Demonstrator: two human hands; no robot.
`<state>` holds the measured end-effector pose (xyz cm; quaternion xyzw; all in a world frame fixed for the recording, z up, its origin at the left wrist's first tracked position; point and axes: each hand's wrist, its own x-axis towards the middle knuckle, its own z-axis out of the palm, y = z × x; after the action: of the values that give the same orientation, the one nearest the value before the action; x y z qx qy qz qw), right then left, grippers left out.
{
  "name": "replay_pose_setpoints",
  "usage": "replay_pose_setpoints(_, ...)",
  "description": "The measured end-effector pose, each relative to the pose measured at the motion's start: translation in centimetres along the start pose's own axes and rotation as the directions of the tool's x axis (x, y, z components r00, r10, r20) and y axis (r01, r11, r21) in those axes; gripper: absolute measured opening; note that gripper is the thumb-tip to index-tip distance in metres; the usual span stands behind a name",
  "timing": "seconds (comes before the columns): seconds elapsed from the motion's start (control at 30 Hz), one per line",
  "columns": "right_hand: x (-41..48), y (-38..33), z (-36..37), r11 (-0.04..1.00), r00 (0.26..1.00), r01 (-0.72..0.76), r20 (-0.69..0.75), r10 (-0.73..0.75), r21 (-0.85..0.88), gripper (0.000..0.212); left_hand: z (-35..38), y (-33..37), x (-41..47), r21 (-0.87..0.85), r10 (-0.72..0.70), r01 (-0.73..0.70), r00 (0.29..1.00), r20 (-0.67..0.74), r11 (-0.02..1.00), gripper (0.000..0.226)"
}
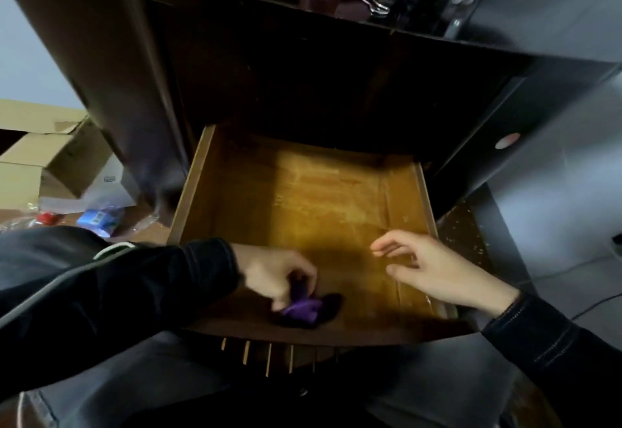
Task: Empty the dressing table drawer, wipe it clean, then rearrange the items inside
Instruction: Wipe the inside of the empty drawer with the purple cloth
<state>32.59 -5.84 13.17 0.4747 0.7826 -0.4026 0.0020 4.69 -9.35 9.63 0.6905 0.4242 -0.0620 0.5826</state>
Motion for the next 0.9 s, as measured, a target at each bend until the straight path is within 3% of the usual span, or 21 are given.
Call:
replay_pose_setpoints(0.07, -1.4, 1.7, -0.5, 0.965, 0.964, 0.064, -0.233, -0.126, -0.254, 0.021, -0.4, -1.2, -0.9, 0.033, 0.009, -0.015, 0.985, 0.173, 0.999, 0.031)
replay_pose_setpoints(0.13, -2.1, 3.6, -0.4, 0.909, 0.893, 0.042, -0.393, -0.220, -0.414, 0.019, -0.2, -2.1, -0.5, -0.059, 0.058, -0.045, 0.966, 0.253, 0.997, 0.023)
replay_pose_setpoints(0.23, -2.0, 5.6, 1.0, 0.923, 0.834, -0.036, -0.520, -0.184, -0.384, 0.017, 1.7, -2.5, 2.5, -0.142, 0.225, -0.205, 0.964, 0.142, 0.968, 0.028)
replay_pose_setpoints(0.33, -1.4, 6.4, 2.6, 0.930, 0.803, -0.069, -0.573, -0.162, -0.361, 0.016, 3.8, -0.9, 6.7, -0.128, 0.290, -0.280, 0.955, 0.068, 0.951, 0.026)
replay_pose_setpoints(0.5, -1.3, 6.5, 2.9, 0.940, 0.776, -0.064, -0.609, -0.164, -0.335, 0.018, 5.4, 2.9, 10.7, -0.082, 0.261, -0.257, 0.965, 0.033, 0.963, 0.026)
replay_pose_setpoints(0.7, -0.9, 6.5, 2.9, 0.927, 0.771, -0.067, -0.609, -0.186, -0.368, 0.012, -0.2, 0.3, 4.6, -0.360, 0.313, -0.184, 0.887, 0.341, 0.914, 0.015)
replay_pose_setpoints(0.8, -1.0, 6.6, 2.9, 0.934, 0.777, -0.074, -0.607, -0.166, -0.349, 0.013, 1.9, 1.6, 5.9, -0.237, 0.380, -0.335, 0.908, 0.176, 0.912, 0.019)
replay_pose_setpoints(0.9, -1.1, 6.6, 2.6, 0.953, 0.767, -0.058, -0.624, -0.148, -0.298, 0.016, 4.4, 5.2, 9.2, -0.119, 0.369, -0.362, 0.929, 0.042, 0.925, 0.027)
